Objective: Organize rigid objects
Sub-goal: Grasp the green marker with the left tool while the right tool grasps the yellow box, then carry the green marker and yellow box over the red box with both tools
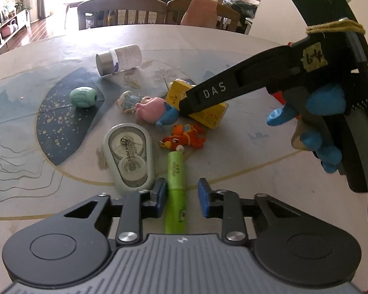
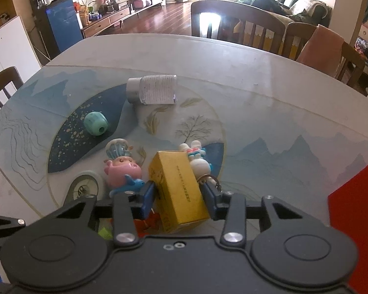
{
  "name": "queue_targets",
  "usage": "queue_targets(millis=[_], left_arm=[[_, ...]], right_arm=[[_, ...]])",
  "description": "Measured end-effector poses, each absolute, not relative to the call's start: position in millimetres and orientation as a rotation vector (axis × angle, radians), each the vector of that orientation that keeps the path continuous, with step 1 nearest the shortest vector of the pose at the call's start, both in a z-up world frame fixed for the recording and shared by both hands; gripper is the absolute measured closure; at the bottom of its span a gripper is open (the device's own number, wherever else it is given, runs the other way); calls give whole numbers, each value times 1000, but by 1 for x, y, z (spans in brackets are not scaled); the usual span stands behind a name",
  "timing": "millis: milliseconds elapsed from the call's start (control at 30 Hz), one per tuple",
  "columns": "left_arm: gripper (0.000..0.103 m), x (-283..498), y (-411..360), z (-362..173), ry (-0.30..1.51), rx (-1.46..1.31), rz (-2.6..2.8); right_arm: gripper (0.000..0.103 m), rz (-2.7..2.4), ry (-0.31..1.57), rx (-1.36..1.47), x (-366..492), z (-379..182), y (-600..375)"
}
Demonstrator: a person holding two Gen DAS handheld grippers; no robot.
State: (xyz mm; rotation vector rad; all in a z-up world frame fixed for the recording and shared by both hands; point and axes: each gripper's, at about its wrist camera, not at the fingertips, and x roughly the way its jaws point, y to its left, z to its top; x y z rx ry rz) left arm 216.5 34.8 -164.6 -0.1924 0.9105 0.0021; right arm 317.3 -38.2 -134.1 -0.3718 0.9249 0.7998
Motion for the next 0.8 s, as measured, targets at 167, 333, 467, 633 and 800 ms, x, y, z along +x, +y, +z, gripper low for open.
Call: queue_targets(millis=[167, 333, 467, 633, 800], left_arm=[[87, 218, 39, -165, 913, -223, 6], [87, 218, 42, -165, 918, -243, 8], [87, 217, 42, -165, 927, -266, 8], [87, 213, 40, -165, 930, -278, 2], [87, 209, 35, -163, 937, -282, 1]], right_arm=[[74, 775, 926, -334, 312, -128, -44], [75, 746, 925, -305, 300, -119, -56], [75, 736, 929, -274, 287, -111, -71], [75, 723, 922, -247, 271, -93, -93], [75, 710, 901, -221, 259, -71, -122]])
